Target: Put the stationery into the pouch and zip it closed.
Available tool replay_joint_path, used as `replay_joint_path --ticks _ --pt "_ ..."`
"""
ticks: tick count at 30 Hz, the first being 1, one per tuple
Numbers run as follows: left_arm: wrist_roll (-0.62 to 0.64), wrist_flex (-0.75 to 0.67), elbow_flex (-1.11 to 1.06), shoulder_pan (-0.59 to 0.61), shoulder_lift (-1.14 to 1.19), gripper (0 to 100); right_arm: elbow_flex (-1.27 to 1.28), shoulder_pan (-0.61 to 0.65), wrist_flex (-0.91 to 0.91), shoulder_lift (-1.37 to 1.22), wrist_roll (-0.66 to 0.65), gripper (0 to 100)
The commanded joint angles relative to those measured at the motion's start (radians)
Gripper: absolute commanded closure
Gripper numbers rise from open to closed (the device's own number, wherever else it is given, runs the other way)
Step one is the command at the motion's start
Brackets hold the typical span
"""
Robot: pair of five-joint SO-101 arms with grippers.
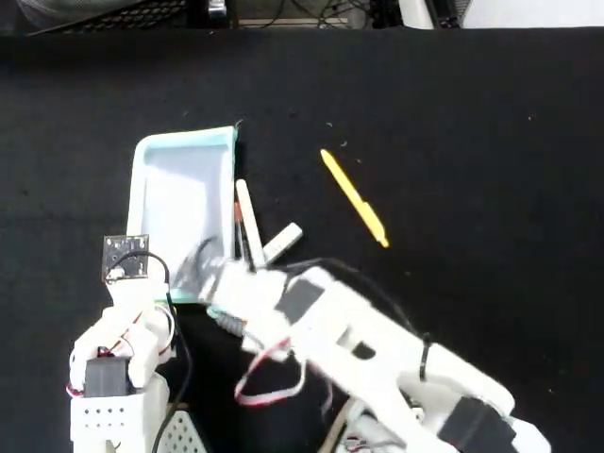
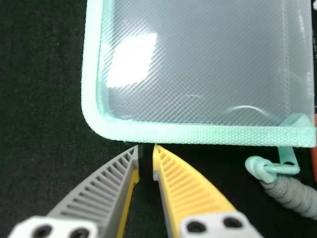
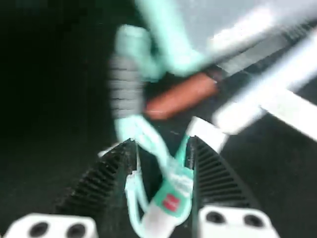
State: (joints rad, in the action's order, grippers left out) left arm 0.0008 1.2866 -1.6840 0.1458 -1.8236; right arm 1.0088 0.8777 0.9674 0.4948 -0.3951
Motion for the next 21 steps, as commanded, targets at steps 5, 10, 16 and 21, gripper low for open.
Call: replay_joint_path --ticks 5,10,16,21 --pt "0.005 -0.012 -0.015 -0.008 0.005 93 0.036 0.041 0.011 0.042 -0.012 79.9" --pt "0.005 -0.012 -0.015 -0.01 0.005 93 0.038 0.055 -0.023 0.01 -0.014 77.7" --pt "0.005 -0.012 -0.015 -0.008 0.005 93 0.05 0.107 -0.11 -0.116 -0.034 77.7" --pt "0.005 -0.012 -0.015 -0.008 0.005 93 -0.036 0.097 -0.075 -0.248 -0.04 78.0"
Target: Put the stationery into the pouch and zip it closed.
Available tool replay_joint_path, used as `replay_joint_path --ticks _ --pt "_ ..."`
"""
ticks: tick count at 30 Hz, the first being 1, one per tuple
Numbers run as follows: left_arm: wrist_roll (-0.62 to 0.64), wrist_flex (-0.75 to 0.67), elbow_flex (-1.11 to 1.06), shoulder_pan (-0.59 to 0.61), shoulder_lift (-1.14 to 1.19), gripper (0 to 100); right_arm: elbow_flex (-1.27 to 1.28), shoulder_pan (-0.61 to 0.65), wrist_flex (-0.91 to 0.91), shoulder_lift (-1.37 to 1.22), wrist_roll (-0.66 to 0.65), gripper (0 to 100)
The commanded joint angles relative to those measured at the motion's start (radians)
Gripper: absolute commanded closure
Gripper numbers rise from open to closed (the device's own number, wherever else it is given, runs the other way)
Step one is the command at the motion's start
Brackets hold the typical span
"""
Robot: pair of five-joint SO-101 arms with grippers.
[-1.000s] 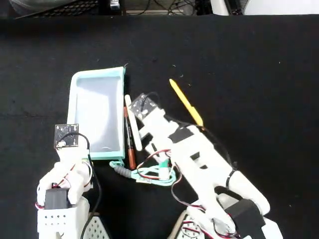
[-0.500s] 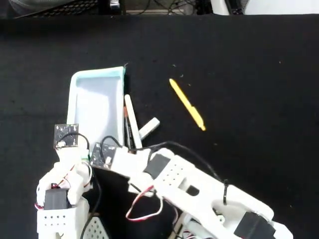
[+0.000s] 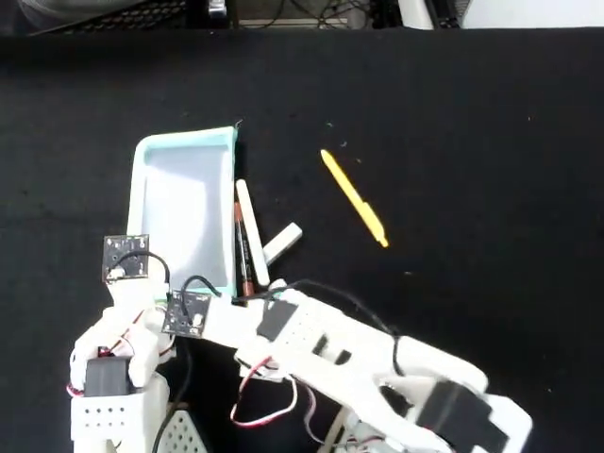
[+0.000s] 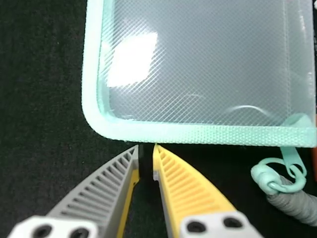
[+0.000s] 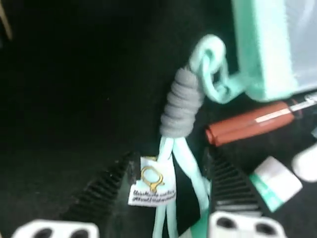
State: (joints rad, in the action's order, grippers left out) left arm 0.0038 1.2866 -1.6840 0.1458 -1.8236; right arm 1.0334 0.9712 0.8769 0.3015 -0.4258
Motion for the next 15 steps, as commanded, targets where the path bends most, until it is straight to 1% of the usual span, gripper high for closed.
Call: replay_joint_path --ticks 1,3,5,6,7,9,10,15 --pt "0.002 -0.012 -0.015 -0.008 0.005 93 -0.074 -0.009 0.018 -0.074 -0.009 78.3" --pt "0.002 -0.012 -0.015 -0.01 0.005 93 -0.088 -0.048 0.011 -0.101 -0.011 83.5" --pt "0.002 -0.012 -0.015 -0.01 0.005 93 -0.09 -0.101 -0.038 -0.105 -0.009 95.5" --pt "0.002 -0.012 -0.015 -0.008 0.005 93 -0.088 -0.133 -0.055 -0.097 -0.009 99.4" --pt "0.002 -0.012 -0.015 -0.008 0.005 93 -0.085 -0.164 -0.063 -0.084 -0.008 96.9" --pt "0.002 -0.012 -0.015 -0.008 0.005 93 -0.085 -0.215 -0.06 -0.033 0.003 98.9" --pt "0.002 -0.012 -0.015 -0.008 0.005 93 -0.084 -0.229 -0.046 0.005 0.018 98.4" --pt "0.002 -0.012 -0.015 -0.008 0.005 93 -0.07 -0.241 0.12 0.331 0.025 98.7"
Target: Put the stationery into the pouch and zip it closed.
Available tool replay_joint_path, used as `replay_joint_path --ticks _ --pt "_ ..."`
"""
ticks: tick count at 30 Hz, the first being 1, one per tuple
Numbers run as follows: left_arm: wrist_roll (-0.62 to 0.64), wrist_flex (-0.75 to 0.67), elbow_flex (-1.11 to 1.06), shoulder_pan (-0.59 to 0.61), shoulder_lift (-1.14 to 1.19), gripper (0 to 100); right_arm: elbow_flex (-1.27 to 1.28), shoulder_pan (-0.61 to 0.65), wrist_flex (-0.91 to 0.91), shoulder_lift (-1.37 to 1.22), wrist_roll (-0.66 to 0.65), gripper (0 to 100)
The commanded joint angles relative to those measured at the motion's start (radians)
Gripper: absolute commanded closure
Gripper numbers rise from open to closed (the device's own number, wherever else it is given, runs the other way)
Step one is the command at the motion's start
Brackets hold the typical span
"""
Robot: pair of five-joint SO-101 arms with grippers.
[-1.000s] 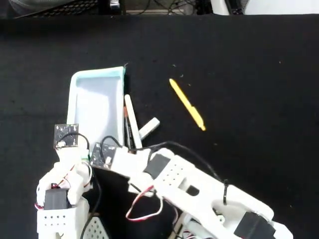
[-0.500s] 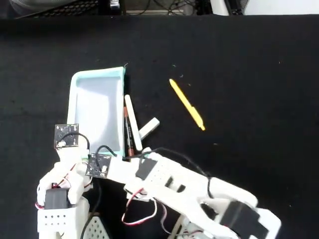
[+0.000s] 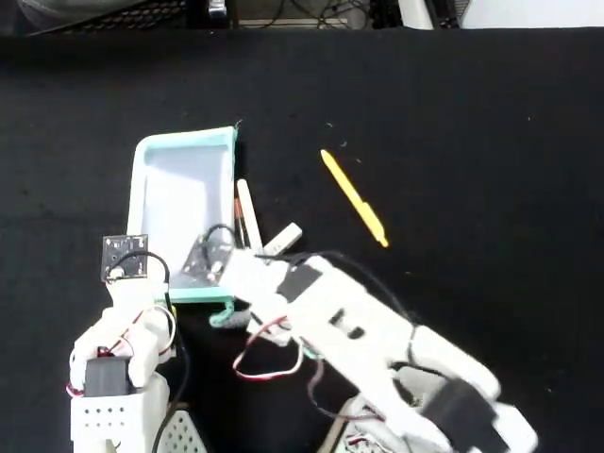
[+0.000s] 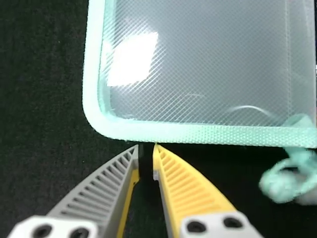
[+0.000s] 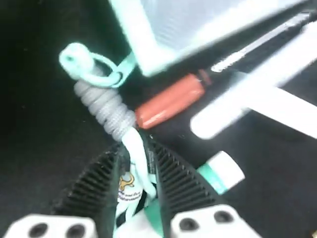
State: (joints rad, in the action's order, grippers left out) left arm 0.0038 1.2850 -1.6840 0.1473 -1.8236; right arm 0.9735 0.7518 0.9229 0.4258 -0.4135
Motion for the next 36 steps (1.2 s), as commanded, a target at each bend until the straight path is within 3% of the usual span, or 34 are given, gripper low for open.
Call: replay_joint_path --ticks 1,8,13,17,22,29,36 --pt "0.002 -0.011 -0.015 -0.01 0.005 93 -0.007 -0.021 0.104 0.288 0.012 98.7" --pt "0.002 -0.011 -0.015 -0.01 0.005 93 -0.071 -0.025 0.272 0.665 0.014 98.6" --pt "0.002 -0.011 -0.015 -0.012 0.005 93 -0.266 -0.037 0.359 0.685 0.015 98.6" --pt "0.002 -0.011 -0.015 -0.01 0.005 93 -0.32 -0.153 0.356 0.667 0.009 98.5" --pt "0.002 -0.011 -0.015 -0.01 0.005 93 -0.278 -0.232 0.514 0.676 -0.112 98.5" --pt "0.002 -0.011 -0.015 -0.01 0.005 93 -0.018 -0.482 0.624 0.786 -0.345 98.5" --pt "0.002 -0.011 -0.015 -0.01 0.005 93 0.242 -0.799 0.456 0.921 -0.528 98.3"
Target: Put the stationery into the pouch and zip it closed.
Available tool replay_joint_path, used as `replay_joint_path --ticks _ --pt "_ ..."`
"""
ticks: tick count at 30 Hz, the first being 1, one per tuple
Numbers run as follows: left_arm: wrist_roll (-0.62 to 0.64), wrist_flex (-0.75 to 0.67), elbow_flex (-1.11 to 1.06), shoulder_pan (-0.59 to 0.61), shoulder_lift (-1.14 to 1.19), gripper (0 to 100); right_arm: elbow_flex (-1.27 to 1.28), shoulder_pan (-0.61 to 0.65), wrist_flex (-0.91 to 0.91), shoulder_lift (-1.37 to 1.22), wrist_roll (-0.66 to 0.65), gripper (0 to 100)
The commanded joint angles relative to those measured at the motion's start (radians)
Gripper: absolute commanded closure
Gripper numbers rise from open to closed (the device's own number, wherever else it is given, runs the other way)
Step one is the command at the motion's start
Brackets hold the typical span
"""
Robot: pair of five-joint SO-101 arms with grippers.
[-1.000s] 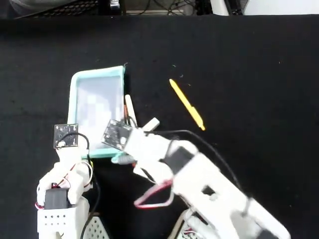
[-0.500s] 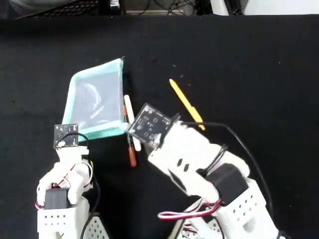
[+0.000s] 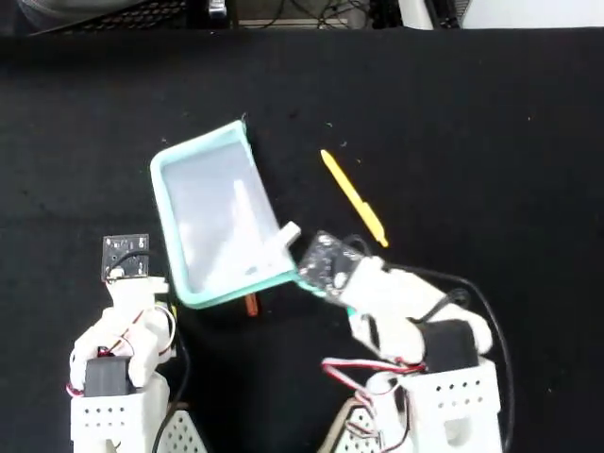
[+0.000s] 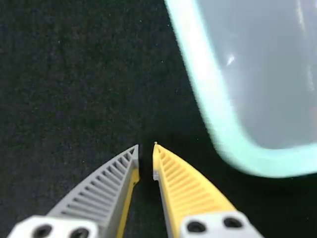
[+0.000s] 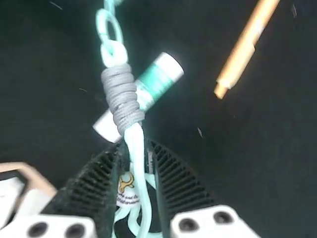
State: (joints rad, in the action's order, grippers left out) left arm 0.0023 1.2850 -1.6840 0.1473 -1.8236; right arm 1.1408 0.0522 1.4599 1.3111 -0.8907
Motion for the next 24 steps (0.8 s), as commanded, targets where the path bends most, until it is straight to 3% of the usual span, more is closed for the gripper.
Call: replay_joint_path --ticks 1,8,17,24 --pt "0.003 -0.011 -0.015 -0.01 0.005 93 0.113 -0.109 -0.103 0.044 -0.06 97.8" --pt "0.003 -0.011 -0.015 -0.012 0.005 93 0.156 -0.021 -0.121 0.045 -0.005 67.6" --pt "0.003 -0.011 -0.015 -0.01 0.005 93 0.045 0.253 -0.137 0.041 0.19 70.9" --pt "0.003 -0.011 -0.015 -0.01 0.005 93 0.108 0.107 -0.407 -0.151 0.203 70.9"
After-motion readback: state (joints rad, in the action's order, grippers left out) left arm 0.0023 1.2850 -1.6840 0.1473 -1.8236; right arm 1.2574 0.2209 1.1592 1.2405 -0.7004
